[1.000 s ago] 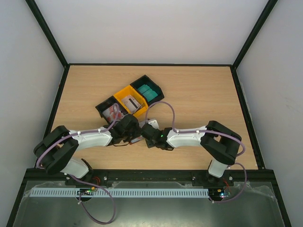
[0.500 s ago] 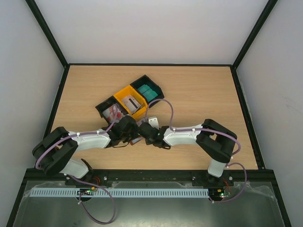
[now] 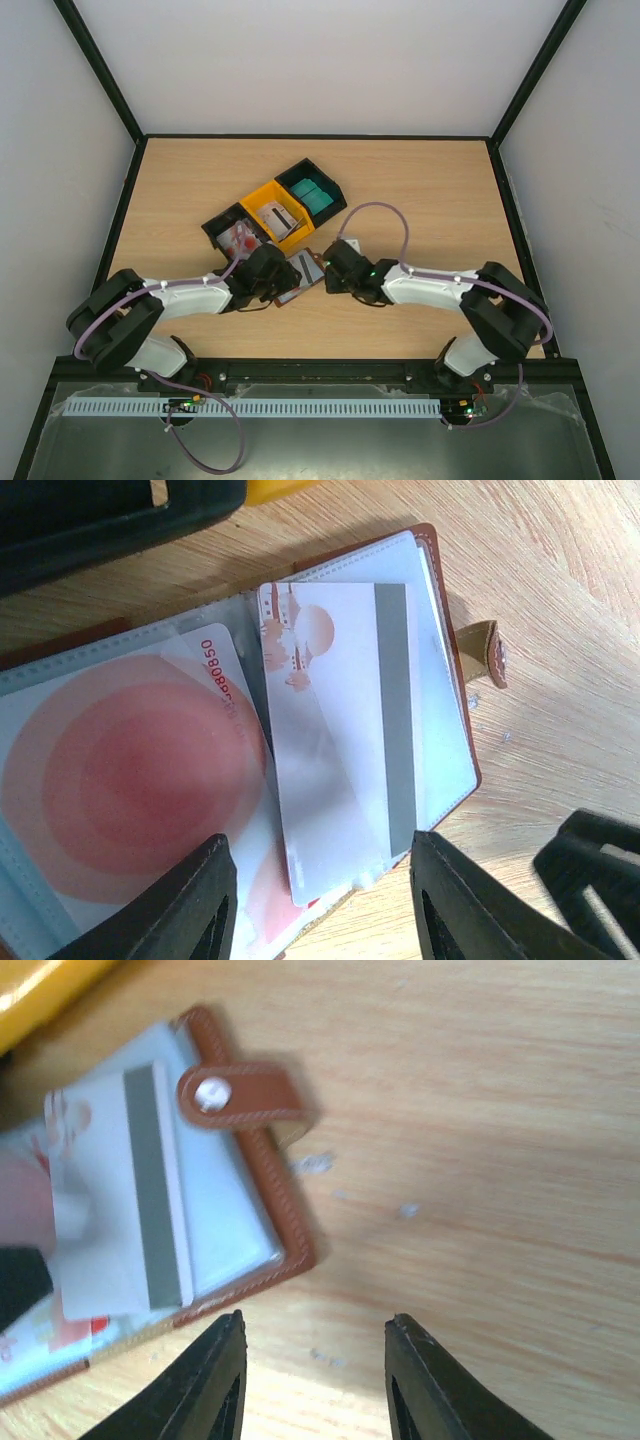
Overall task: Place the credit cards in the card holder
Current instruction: Insert the credit card into the card holder.
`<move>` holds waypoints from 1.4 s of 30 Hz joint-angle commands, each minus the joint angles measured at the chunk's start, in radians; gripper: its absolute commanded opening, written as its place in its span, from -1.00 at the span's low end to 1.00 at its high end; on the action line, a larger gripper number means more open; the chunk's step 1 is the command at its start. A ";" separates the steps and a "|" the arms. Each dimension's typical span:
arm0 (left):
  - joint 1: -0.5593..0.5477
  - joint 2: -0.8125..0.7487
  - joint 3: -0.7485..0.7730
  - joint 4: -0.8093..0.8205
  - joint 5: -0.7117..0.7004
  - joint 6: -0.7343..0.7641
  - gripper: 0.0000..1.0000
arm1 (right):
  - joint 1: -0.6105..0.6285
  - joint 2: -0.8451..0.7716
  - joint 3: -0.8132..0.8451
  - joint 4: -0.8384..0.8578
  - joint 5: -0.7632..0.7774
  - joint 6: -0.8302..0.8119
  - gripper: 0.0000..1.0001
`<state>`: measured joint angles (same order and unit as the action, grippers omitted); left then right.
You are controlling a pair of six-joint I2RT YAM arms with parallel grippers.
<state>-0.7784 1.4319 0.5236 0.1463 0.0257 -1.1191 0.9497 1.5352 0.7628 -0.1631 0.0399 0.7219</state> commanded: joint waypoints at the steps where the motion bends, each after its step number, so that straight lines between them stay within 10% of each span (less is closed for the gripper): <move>1: 0.006 0.021 -0.005 -0.023 0.018 -0.027 -0.04 | -0.078 -0.010 -0.032 0.109 -0.114 -0.008 -0.25; 25: 0.007 0.129 0.043 0.005 0.061 -0.011 -0.24 | -0.112 0.163 0.009 0.175 -0.304 -0.069 -0.47; 42: 0.005 0.076 0.027 -0.060 -0.031 -0.019 -0.37 | -0.047 0.076 0.019 0.028 -0.148 -0.171 -0.49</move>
<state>-0.7734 1.5066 0.5690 0.1429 0.0177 -1.1366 0.8543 1.6588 0.7799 -0.0322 -0.1932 0.6174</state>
